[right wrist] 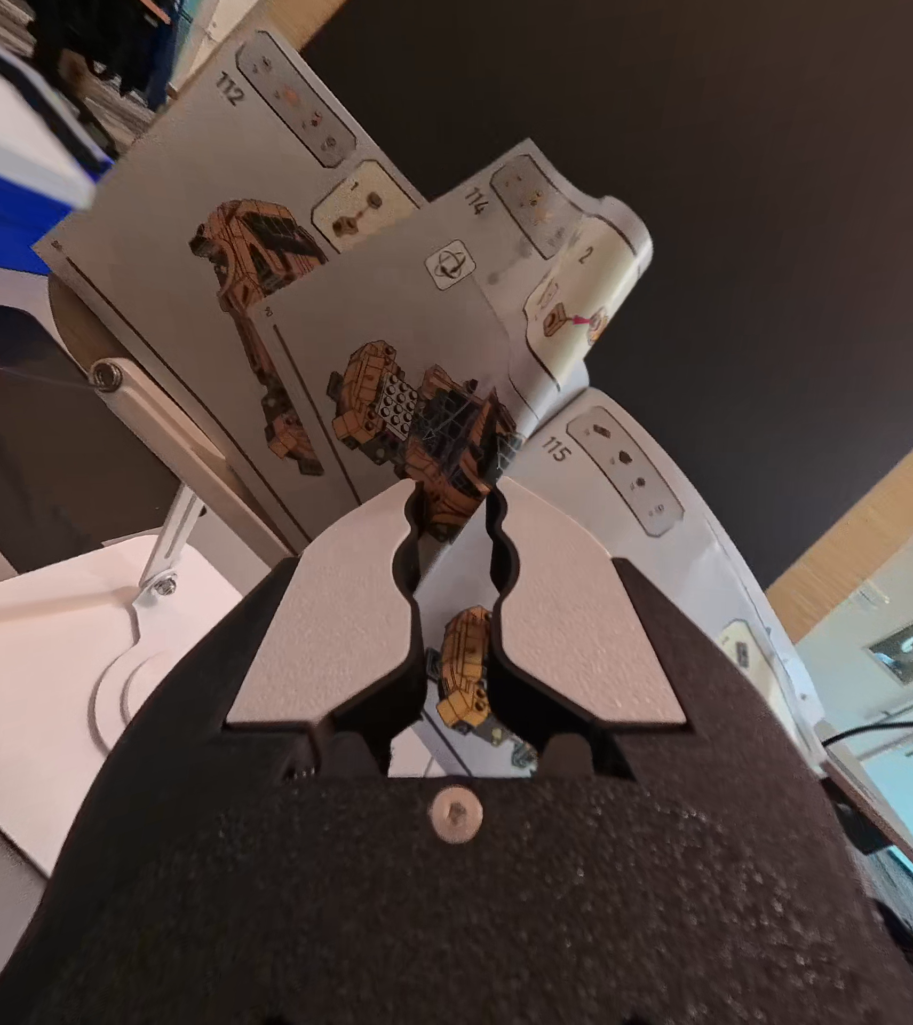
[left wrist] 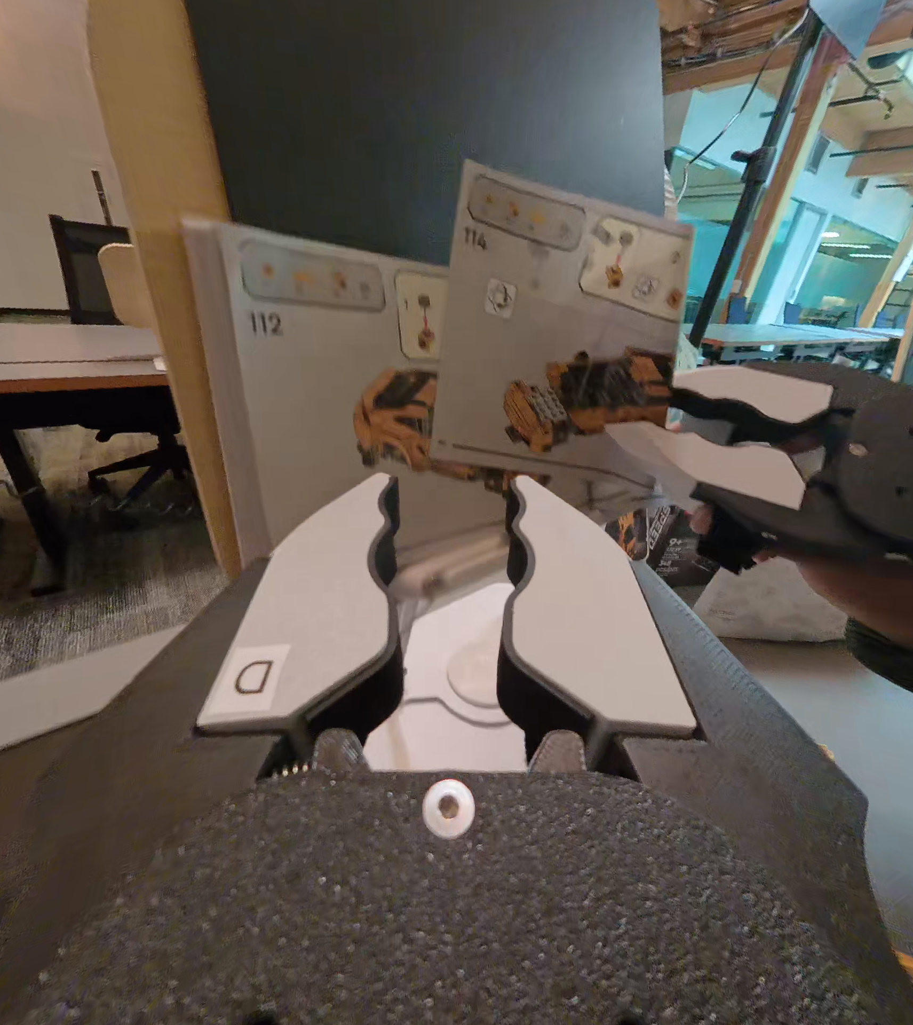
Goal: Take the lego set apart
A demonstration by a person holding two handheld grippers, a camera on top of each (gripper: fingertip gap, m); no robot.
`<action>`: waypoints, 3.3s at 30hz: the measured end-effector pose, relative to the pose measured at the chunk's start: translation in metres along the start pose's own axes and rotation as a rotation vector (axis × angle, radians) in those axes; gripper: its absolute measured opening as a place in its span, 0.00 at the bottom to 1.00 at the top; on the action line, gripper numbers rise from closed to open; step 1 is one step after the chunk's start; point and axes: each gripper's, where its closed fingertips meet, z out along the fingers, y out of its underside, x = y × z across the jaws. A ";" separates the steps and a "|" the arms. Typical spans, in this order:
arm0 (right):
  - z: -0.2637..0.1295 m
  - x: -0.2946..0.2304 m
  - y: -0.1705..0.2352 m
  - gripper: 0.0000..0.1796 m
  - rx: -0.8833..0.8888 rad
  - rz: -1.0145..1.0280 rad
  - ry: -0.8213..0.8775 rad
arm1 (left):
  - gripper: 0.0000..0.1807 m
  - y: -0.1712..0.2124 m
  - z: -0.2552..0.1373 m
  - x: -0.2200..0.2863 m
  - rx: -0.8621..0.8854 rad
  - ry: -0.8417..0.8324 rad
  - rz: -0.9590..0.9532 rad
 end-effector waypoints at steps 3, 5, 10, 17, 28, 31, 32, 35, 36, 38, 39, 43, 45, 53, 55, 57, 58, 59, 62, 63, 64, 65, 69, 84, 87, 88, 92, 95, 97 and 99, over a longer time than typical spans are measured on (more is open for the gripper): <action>-0.004 0.002 0.003 0.12 -0.008 0.007 -0.011 | 0.21 -0.009 0.022 -0.001 -0.037 0.054 0.039; -0.006 0.004 0.006 0.12 -0.017 0.014 -0.014 | 0.21 -0.006 0.034 0.002 -0.085 0.078 0.063; -0.014 0.013 0.010 0.14 -0.023 0.073 -0.015 | 0.20 0.010 0.051 0.016 -0.133 0.123 0.072; -0.032 0.065 0.033 0.23 -0.057 0.318 0.117 | 0.19 0.019 0.054 0.018 -0.154 0.076 0.127; -0.137 0.144 -0.030 0.20 0.304 0.657 0.288 | 0.15 0.026 0.055 0.010 -0.200 -0.036 0.195; -0.144 0.088 -0.101 0.21 0.370 0.535 0.056 | 0.15 0.027 0.058 0.008 -0.227 -0.100 0.231; -0.147 0.062 -0.124 0.19 0.402 0.477 -0.026 | 0.15 0.027 0.059 0.009 -0.231 -0.113 0.240; -0.149 -0.019 -0.163 0.16 0.414 0.283 -0.215 | 0.15 0.027 0.060 0.008 -0.231 -0.142 0.261; -0.147 -0.044 -0.168 0.16 0.406 0.232 -0.273 | 0.15 0.028 0.060 0.008 -0.230 -0.144 0.263; -0.134 -0.080 -0.164 0.16 0.332 0.141 -0.340 | 0.15 0.028 0.059 0.008 -0.228 -0.140 0.261; -0.120 -0.087 -0.152 0.16 0.250 0.087 -0.319 | 0.14 0.027 0.059 0.008 -0.228 -0.137 0.257; -0.076 -0.064 -0.091 0.13 -0.023 -0.032 -0.151 | 0.13 0.027 0.057 0.008 -0.219 -0.120 0.231; -0.069 -0.039 -0.065 0.13 -0.099 -0.074 -0.039 | 0.14 0.027 0.057 0.008 -0.216 -0.117 0.230; -0.049 0.029 0.025 0.13 -0.341 -0.084 0.149 | 0.14 0.027 0.058 0.008 -0.195 -0.119 0.214; -0.051 0.046 0.042 0.13 -0.388 -0.062 0.191 | 0.14 0.027 0.058 0.009 -0.194 -0.117 0.216; -0.058 0.062 0.054 0.12 -0.412 0.010 0.221 | 0.15 0.027 0.057 0.009 -0.197 -0.113 0.216; -0.064 0.069 0.052 0.12 -0.389 0.068 0.236 | 0.15 0.027 0.057 0.009 -0.199 -0.112 0.217; -0.072 0.075 0.046 0.11 -0.344 0.136 0.242 | 0.15 0.027 0.057 0.010 -0.200 -0.109 0.216; -0.093 0.078 0.007 0.00 -0.153 0.294 0.204 | 0.17 0.027 0.058 0.012 -0.204 -0.109 0.218; -0.099 0.074 -0.007 0.00 -0.091 0.315 0.168 | 0.19 0.028 0.058 0.013 -0.211 -0.111 0.216; -0.103 0.069 -0.018 0.00 -0.059 0.327 0.127 | 0.21 0.028 0.058 0.014 -0.217 -0.112 0.214; -0.106 0.066 -0.026 0.00 -0.034 0.339 0.101 | 0.22 0.028 0.059 0.017 -0.221 -0.112 0.213; -0.113 0.074 -0.039 0.00 0.036 0.437 0.117 | 0.09 0.015 0.060 0.052 -0.140 -0.009 0.286; -0.089 0.043 -0.042 0.41 -0.087 0.261 0.082 | 0.00 0.045 0.087 0.110 -0.239 0.196 0.347; -0.053 0.027 0.004 0.41 -0.222 0.206 0.080 | 0.00 0.041 0.081 0.105 -0.241 0.182 0.332; -0.044 0.028 0.019 0.34 -0.254 0.169 0.110 | 0.00 0.040 0.079 0.101 -0.247 0.173 0.332; -0.029 0.047 0.054 0.20 -0.302 0.064 0.208 | 0.00 0.032 0.070 0.078 -0.252 0.098 0.347; -0.028 0.061 0.067 0.18 -0.311 0.046 0.232 | 0.00 0.031 0.067 0.061 -0.261 0.058 0.323; -0.026 0.069 0.074 0.17 -0.316 0.020 0.235 | 0.00 0.031 0.067 0.057 -0.271 0.047 0.295; -0.024 0.074 0.078 0.17 -0.310 0.006 0.225 | 0.00 0.030 0.068 0.063 -0.262 0.063 0.297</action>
